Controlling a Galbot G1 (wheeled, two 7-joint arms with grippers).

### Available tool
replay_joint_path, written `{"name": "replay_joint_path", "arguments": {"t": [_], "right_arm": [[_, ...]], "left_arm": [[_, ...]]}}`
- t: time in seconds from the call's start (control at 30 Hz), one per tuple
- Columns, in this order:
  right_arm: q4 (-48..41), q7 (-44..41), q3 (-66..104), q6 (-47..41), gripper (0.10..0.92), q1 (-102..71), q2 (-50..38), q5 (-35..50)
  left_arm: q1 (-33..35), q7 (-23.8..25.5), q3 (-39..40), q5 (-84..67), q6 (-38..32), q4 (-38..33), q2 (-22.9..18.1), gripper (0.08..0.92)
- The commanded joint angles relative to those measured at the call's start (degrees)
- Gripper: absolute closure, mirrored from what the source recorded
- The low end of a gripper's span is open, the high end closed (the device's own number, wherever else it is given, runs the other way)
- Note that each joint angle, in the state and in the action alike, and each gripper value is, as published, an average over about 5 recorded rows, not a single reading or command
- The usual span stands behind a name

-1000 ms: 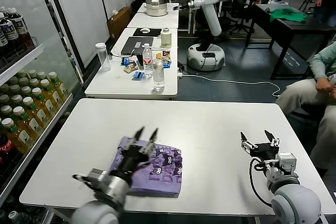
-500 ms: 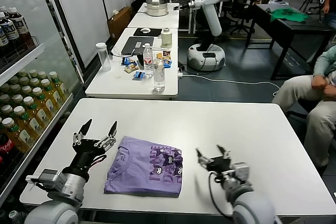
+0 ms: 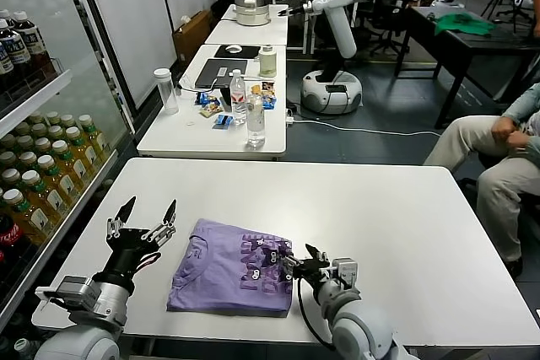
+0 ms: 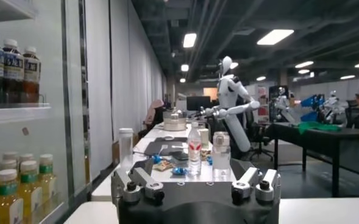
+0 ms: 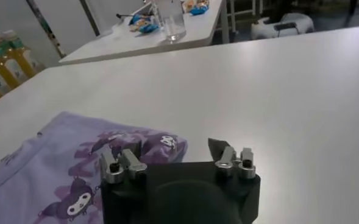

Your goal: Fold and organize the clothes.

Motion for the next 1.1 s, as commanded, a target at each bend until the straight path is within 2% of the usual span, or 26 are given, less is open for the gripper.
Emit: {"name": "replay_joint_path", "arguments": {"t": [0.03, 0.3, 0.53, 0.63, 0.73, 0.9, 1.1], "right_arm": [[-5.69, 3.78, -2.23, 0.28, 0.368, 3.89, 3.02, 5.49], [-4.78, 1.33, -2.56, 1.50, 0.593, 3.27, 2.40, 2.43], [-2.47, -11.13, -0.48, 8.02, 0.800, 4.18, -1.87, -17.72], [-1.21, -14.57, 3.16, 8.51, 0.872, 5.18, -5.34, -21.35], [-2.18, -15.86, 7.62, 7.13, 0.901, 5.85, -8.91, -20.29], [-6.20, -18.73, 13.40, 5.96, 0.903, 4.21, -13.33, -18.48], [-8.64, -19.10, 15.90, 5.22, 0.903, 2.56, -12.88, -18.36]], "left_arm": [[0.62, 0.29, -0.81, 0.45, -0.99, 1.67, -0.02, 0.177], [1.08, 0.26, -0.27, 0.86, -1.80, 2.68, -0.53, 0.177], [1.88, 0.21, -0.10, 1.14, -2.28, 2.75, -0.90, 0.177], [2.12, 0.15, -0.21, 1.12, -2.43, 2.74, -0.96, 0.177], [2.10, 0.13, -0.06, 1.12, -2.52, 2.73, -1.25, 0.177], [1.77, 0.12, 1.40, 1.56, -2.60, 2.92, -2.08, 0.177], [1.73, 0.17, 3.37, 3.51, -3.32, 3.36, -2.71, 0.177]]}}
